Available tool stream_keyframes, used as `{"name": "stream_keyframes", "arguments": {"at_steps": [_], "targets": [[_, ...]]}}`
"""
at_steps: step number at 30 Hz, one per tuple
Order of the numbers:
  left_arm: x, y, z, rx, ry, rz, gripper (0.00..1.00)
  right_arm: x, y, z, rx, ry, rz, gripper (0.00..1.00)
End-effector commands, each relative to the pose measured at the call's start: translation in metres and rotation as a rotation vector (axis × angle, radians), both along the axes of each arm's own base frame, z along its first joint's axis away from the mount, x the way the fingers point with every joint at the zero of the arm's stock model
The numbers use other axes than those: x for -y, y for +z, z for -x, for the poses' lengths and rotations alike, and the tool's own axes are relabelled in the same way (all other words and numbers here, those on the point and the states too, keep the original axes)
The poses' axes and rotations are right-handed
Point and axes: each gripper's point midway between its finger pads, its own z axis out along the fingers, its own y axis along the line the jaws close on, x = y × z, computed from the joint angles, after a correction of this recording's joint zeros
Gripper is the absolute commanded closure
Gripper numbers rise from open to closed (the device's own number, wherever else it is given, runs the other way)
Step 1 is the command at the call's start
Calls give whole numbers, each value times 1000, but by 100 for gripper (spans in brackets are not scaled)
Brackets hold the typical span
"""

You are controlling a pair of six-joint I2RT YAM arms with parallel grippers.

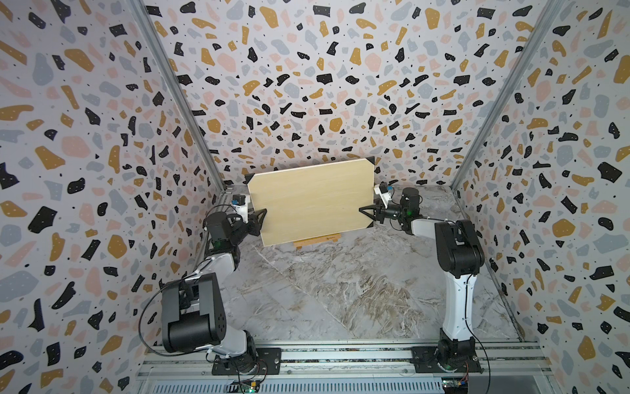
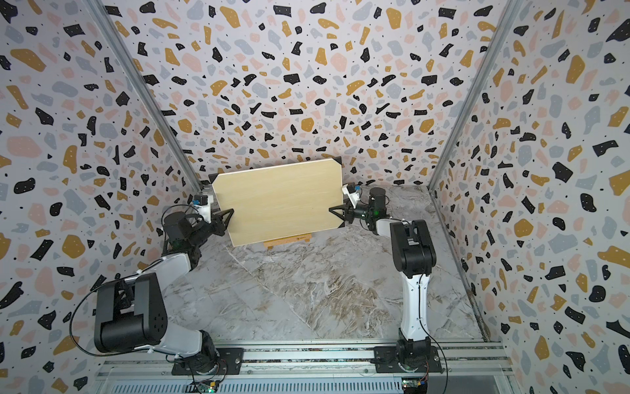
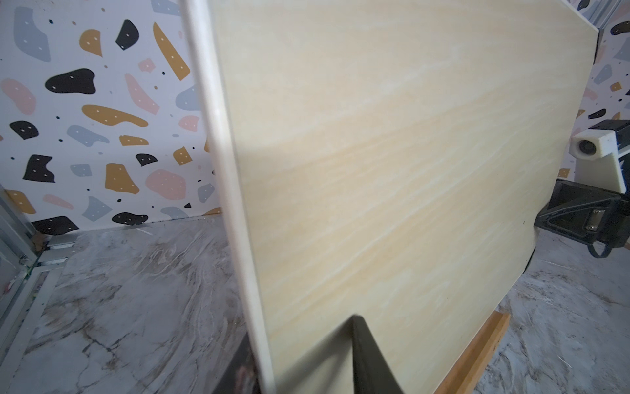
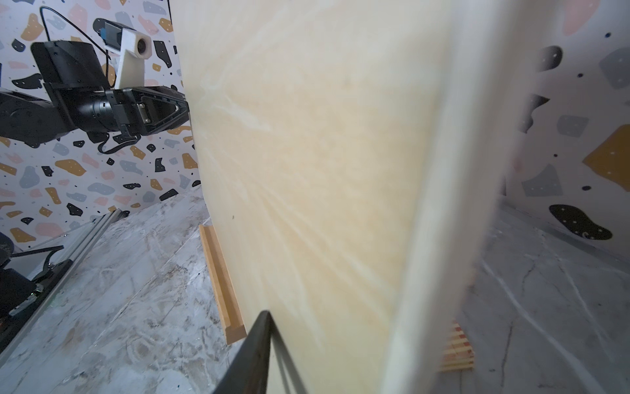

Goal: Assemble the easel
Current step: Place the drawing board on the easel.

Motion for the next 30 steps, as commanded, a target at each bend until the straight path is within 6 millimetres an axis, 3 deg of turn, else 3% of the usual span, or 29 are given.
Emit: {"name": "stream_keyframes", "arguments": {"at_steps": [1,21,30], "targets": [[30,7,-6,49,-63,-79,80,-33,49,-13,168,-52,-11,84],[18,-11,-20,-9,-3,-99,53,-33,46,-24,159,-78,-6,57],[17,-8,-18,-7,4,-109,44,-24,44,-26,152,-108,-12,45]]}}
